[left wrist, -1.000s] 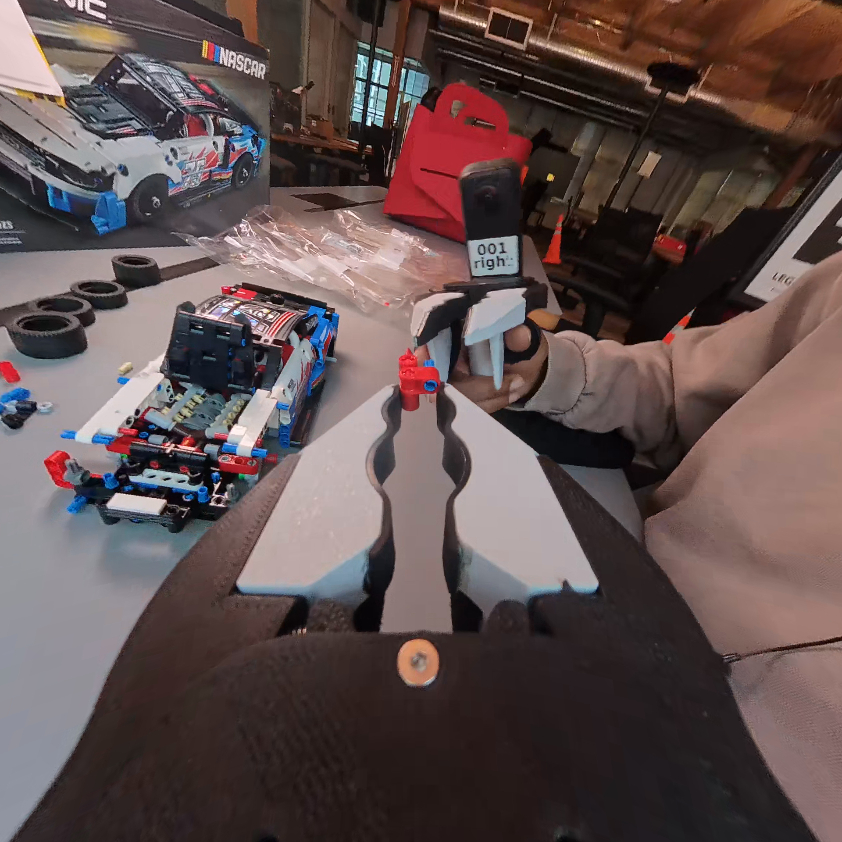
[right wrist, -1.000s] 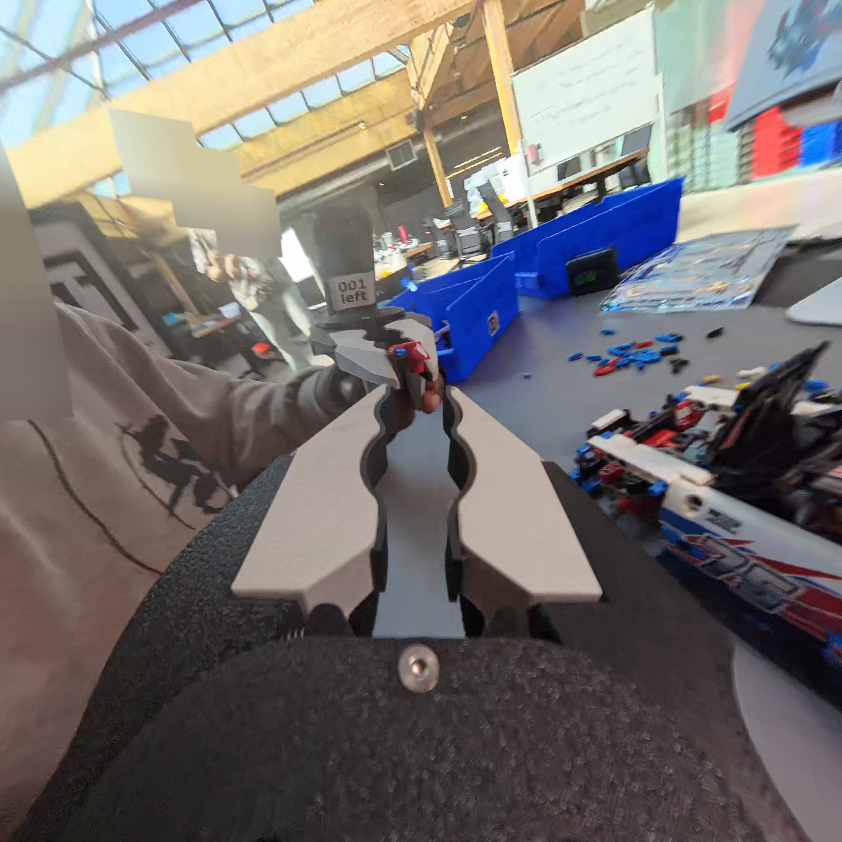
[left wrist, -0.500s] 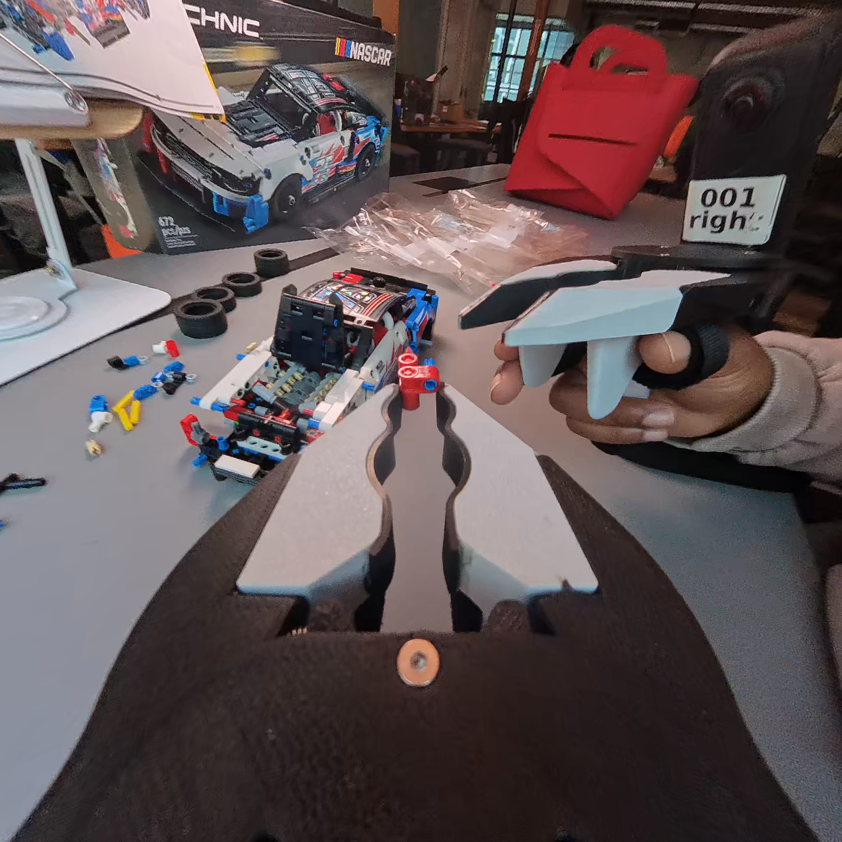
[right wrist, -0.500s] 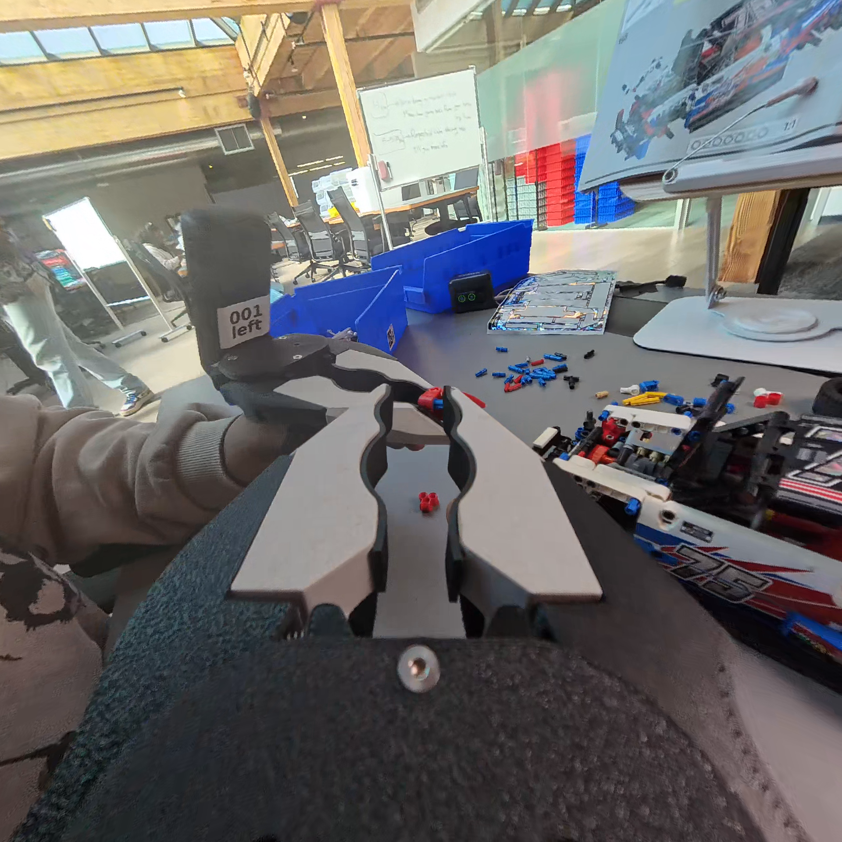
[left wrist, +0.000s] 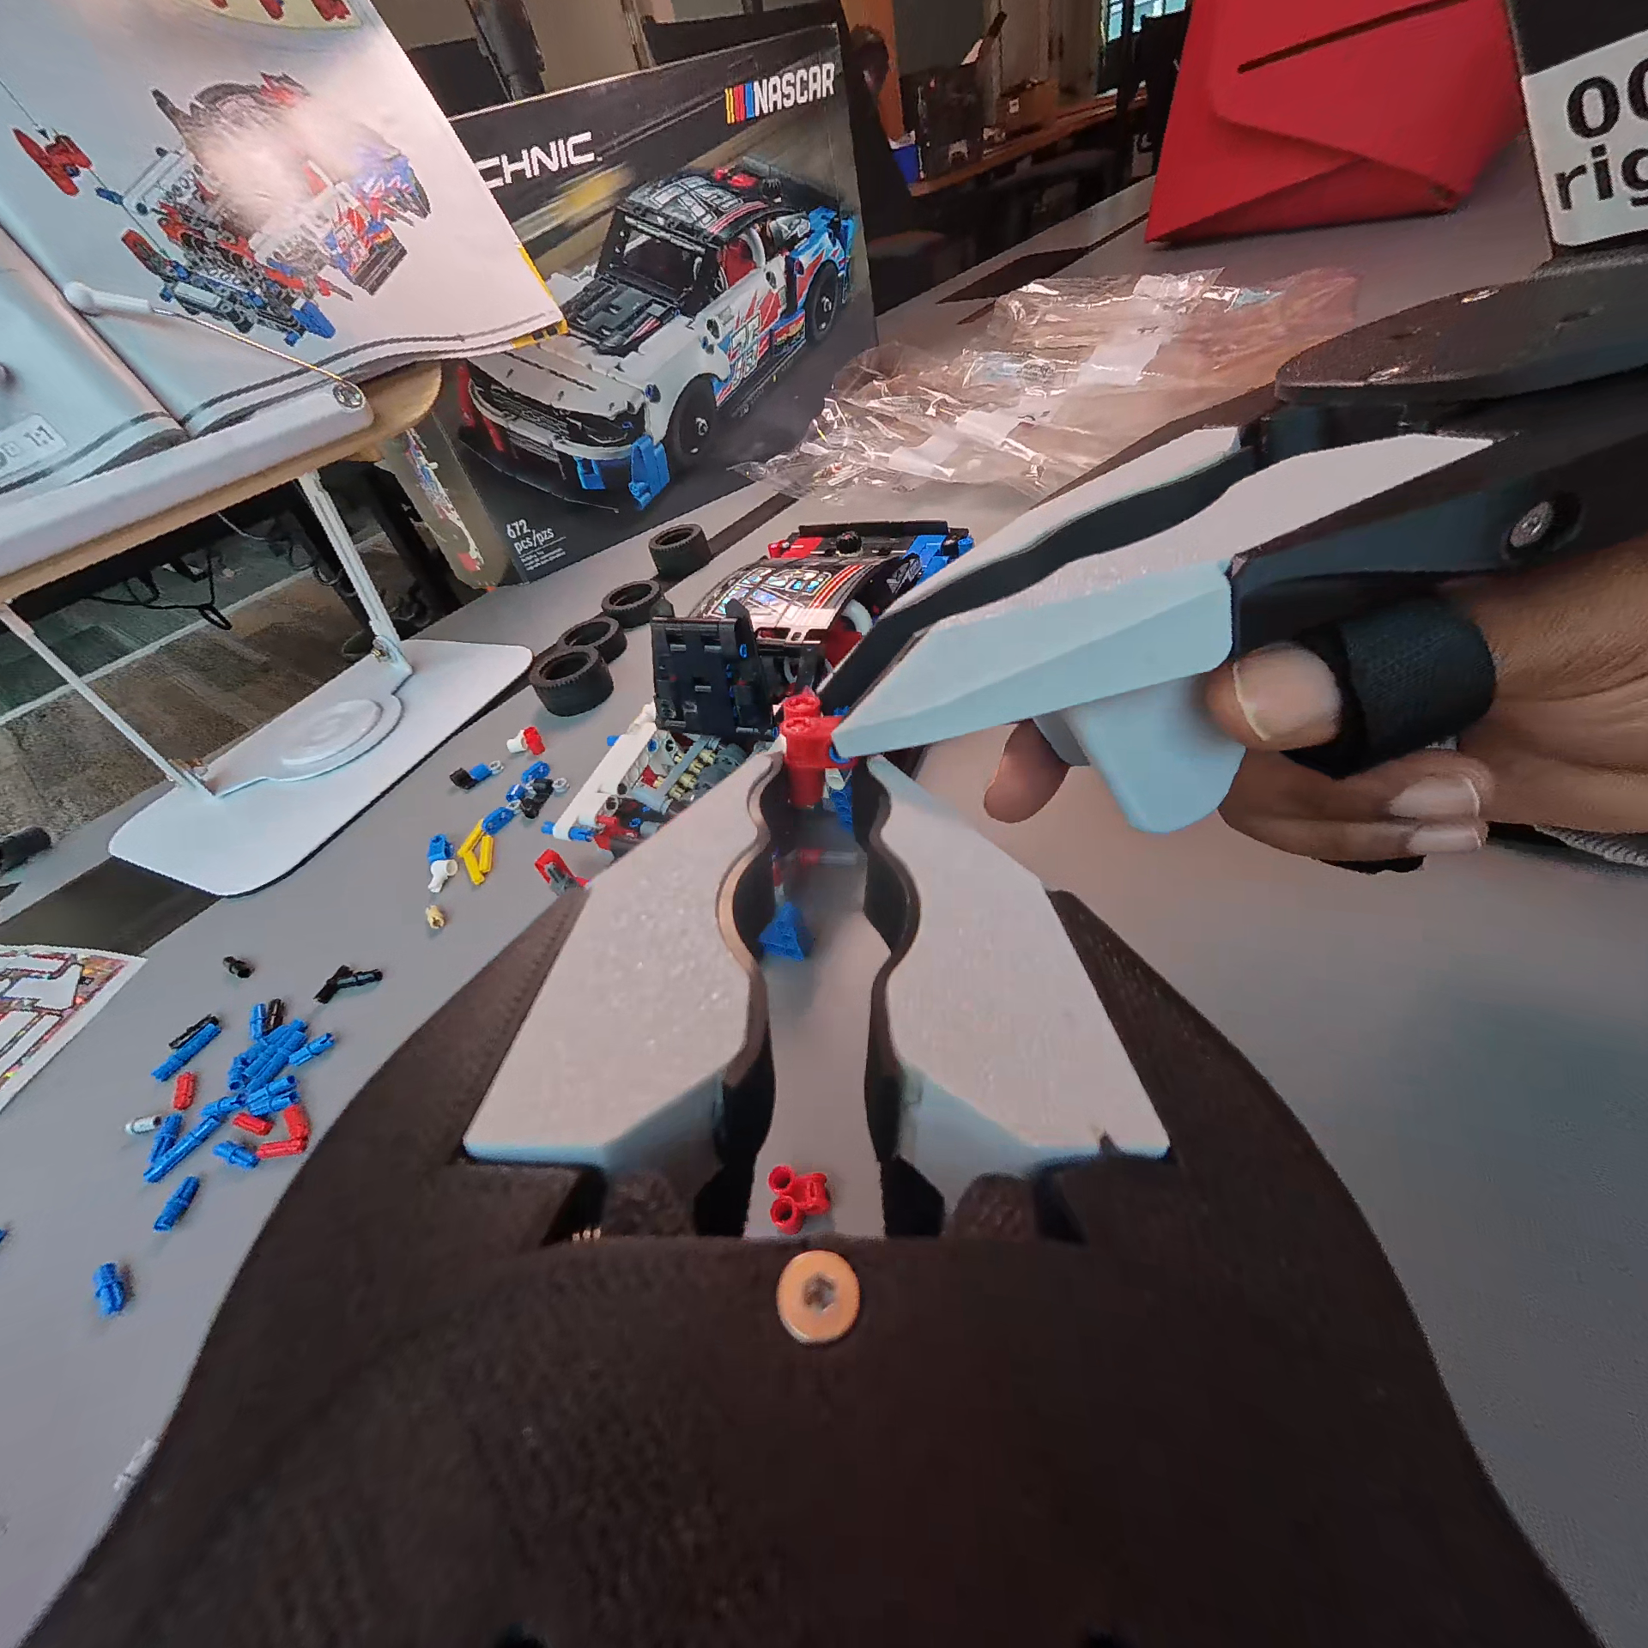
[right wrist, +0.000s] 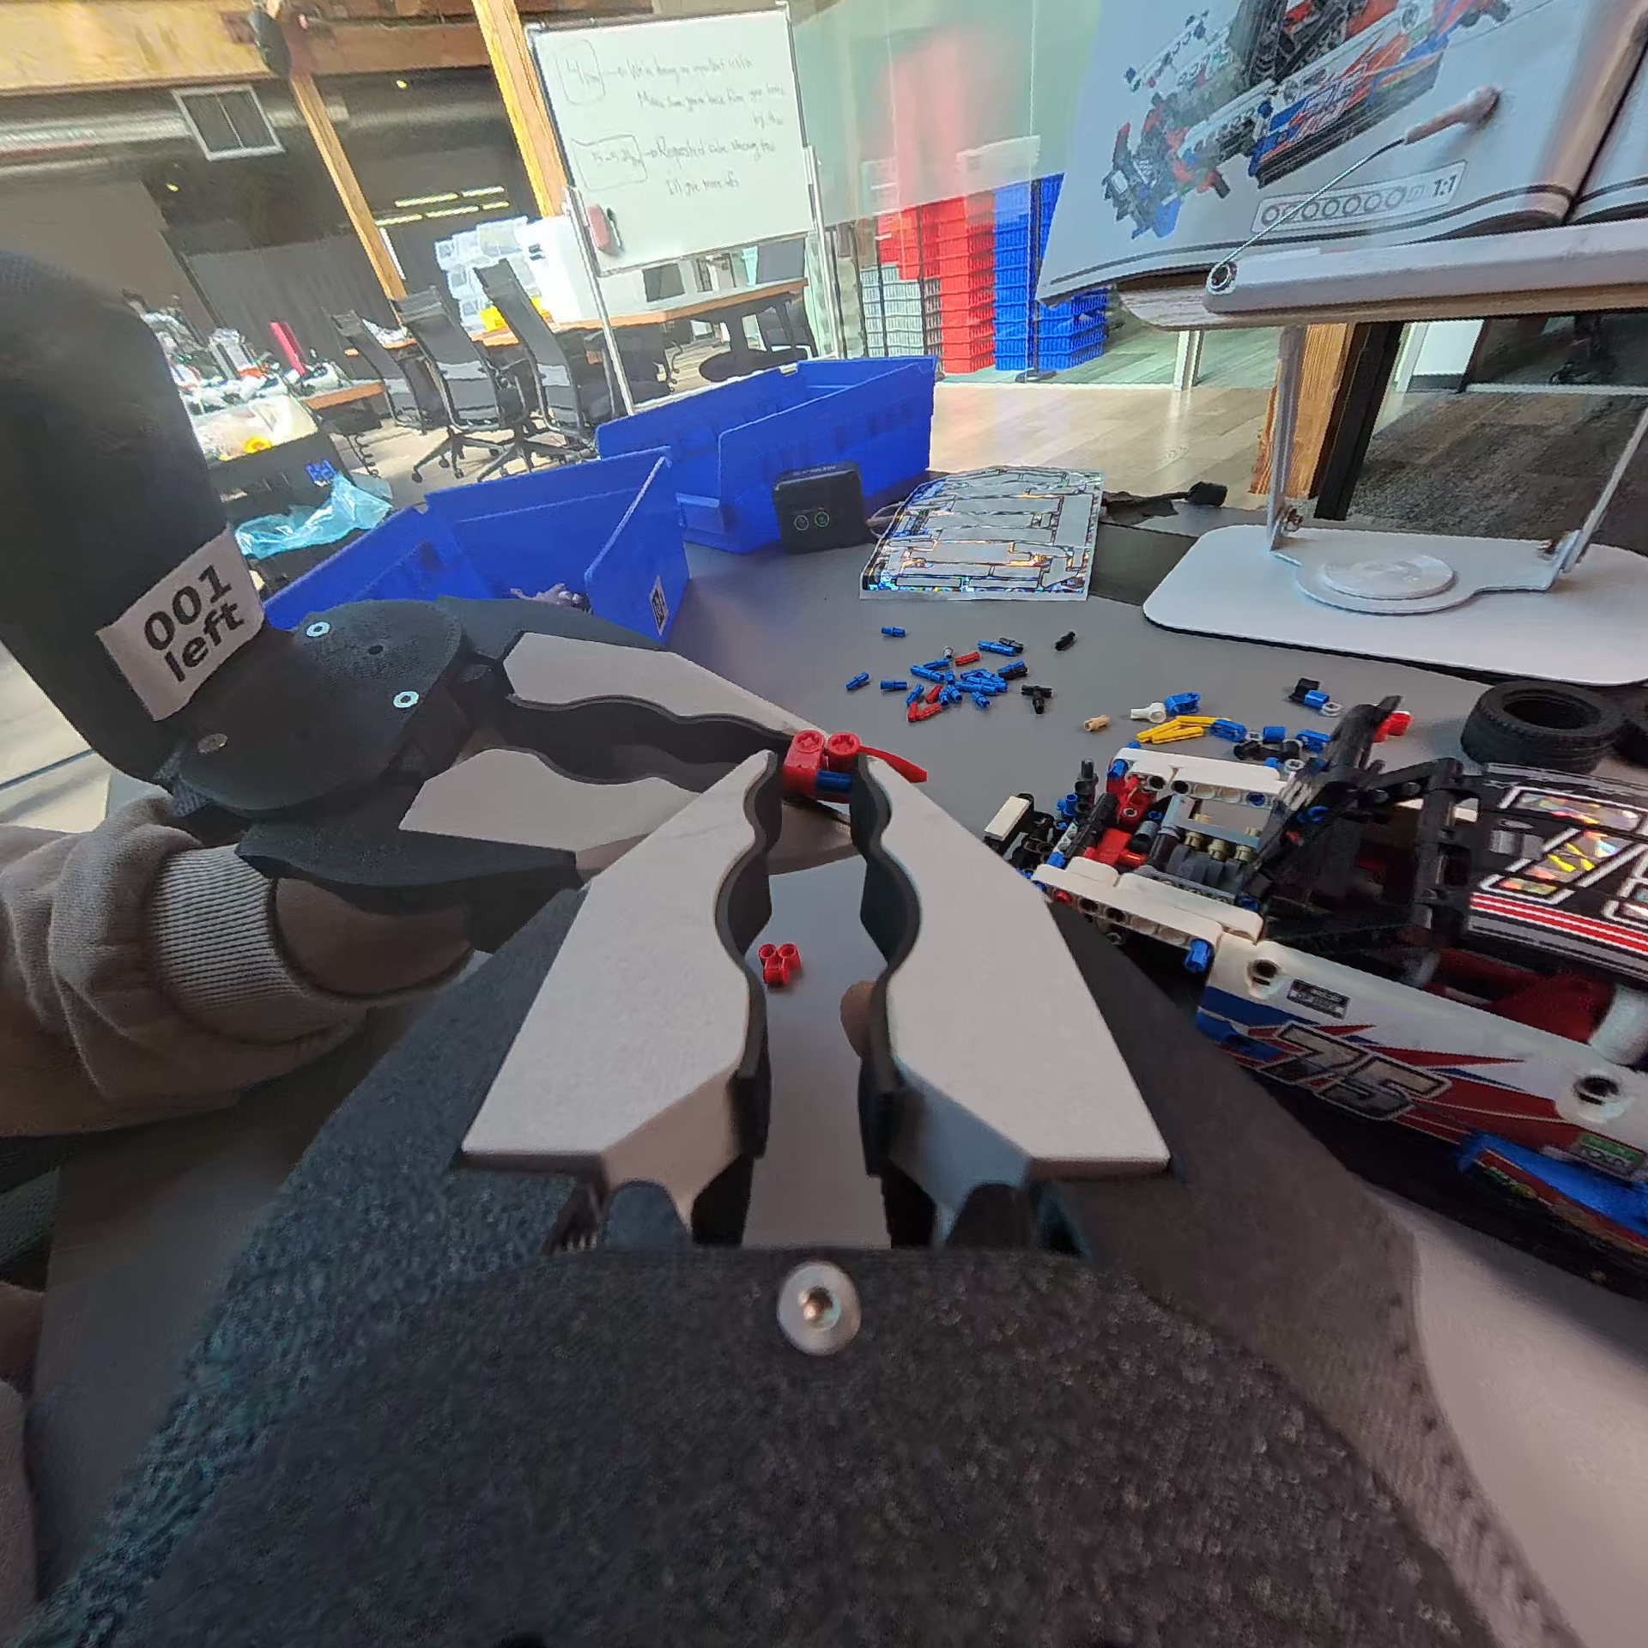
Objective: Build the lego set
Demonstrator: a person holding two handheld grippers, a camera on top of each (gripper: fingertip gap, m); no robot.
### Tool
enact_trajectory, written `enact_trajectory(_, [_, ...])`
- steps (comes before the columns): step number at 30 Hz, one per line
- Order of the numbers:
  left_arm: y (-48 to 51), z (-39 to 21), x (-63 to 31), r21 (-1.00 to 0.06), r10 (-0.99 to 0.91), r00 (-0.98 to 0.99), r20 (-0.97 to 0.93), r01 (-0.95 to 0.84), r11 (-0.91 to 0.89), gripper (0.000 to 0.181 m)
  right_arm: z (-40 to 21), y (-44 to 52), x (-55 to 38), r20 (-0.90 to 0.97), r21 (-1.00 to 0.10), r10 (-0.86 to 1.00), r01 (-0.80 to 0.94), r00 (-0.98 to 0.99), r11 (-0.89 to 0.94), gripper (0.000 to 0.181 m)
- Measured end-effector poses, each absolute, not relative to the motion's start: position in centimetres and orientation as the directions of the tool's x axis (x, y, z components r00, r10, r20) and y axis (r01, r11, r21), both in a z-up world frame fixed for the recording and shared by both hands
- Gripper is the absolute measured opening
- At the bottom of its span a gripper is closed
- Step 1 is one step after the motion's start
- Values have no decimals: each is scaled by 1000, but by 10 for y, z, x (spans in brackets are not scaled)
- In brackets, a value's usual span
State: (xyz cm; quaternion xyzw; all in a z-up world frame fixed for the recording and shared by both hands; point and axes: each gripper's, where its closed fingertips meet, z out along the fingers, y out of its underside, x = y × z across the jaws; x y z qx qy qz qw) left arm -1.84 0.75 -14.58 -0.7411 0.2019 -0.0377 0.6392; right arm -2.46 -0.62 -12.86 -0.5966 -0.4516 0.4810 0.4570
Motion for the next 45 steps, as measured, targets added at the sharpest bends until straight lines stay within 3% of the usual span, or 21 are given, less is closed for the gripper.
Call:
enact_trajectory(4, [5, -142, -18, -971, -366, 912, -183, -226, -77, 12, -124, -9, -24, -132, -986, 985, 84, 114, -142, 13])
enact_trajectory(12, [-5, -121, -19, -977, -551, 807, 212, 187, -102, 12, -93, -5, -7, -76, -997, 995, -29, -60, -78, 18])
enact_trajectory(18, [-15, -117, -5, -915, -688, 612, 389, 344, -211, 12, -103, -4, 4, -36, -999, 983, 1, -182, -36, 15])
enact_trajectory(22, [-22, -122, 11, -929, -744, 562, 362, 288, -234, 12, -110, -16, 7, -96, -995, 951, 36, -295, -89, 14])
enact_trajectory(25, [-28, -125, 22, -947, -774, 549, 315, 232, -221, 11, -114, -25, 11, -98, -995, 930, 63, -354, -81, 4])
enact_trajectory(45, [-33, -152, 31, -969, -804, 554, 215, 19, -246, 6, -139, -32, 22, -66, -986, 885, 167, -462, 14, 3])
